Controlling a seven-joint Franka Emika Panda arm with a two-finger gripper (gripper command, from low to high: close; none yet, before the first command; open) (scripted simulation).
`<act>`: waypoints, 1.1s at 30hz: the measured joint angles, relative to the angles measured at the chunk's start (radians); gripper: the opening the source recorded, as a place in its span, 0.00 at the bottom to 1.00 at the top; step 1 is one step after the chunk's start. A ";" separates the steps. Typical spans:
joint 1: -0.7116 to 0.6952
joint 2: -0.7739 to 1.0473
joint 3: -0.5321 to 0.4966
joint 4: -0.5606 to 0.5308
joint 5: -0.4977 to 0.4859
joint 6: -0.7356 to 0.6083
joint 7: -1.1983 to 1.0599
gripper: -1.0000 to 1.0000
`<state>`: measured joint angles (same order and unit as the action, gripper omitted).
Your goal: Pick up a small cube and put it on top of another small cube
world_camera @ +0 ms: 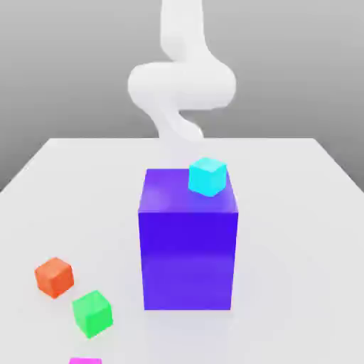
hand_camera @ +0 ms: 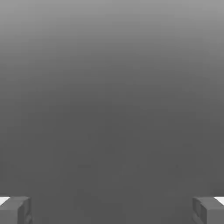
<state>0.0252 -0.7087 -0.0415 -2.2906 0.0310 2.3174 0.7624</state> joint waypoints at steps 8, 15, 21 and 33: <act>0.062 0.297 -0.120 0.031 0.115 0.056 -0.132 0.50; 0.075 0.552 -0.180 0.058 0.217 0.102 -0.247 0.50; 0.053 0.765 -0.199 0.079 0.270 0.148 -0.323 0.50; 0.011 1.146 -0.239 0.112 0.220 0.279 -0.366 0.50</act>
<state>0.0361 0.4371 -0.2808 -2.1781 0.2507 2.5962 0.3962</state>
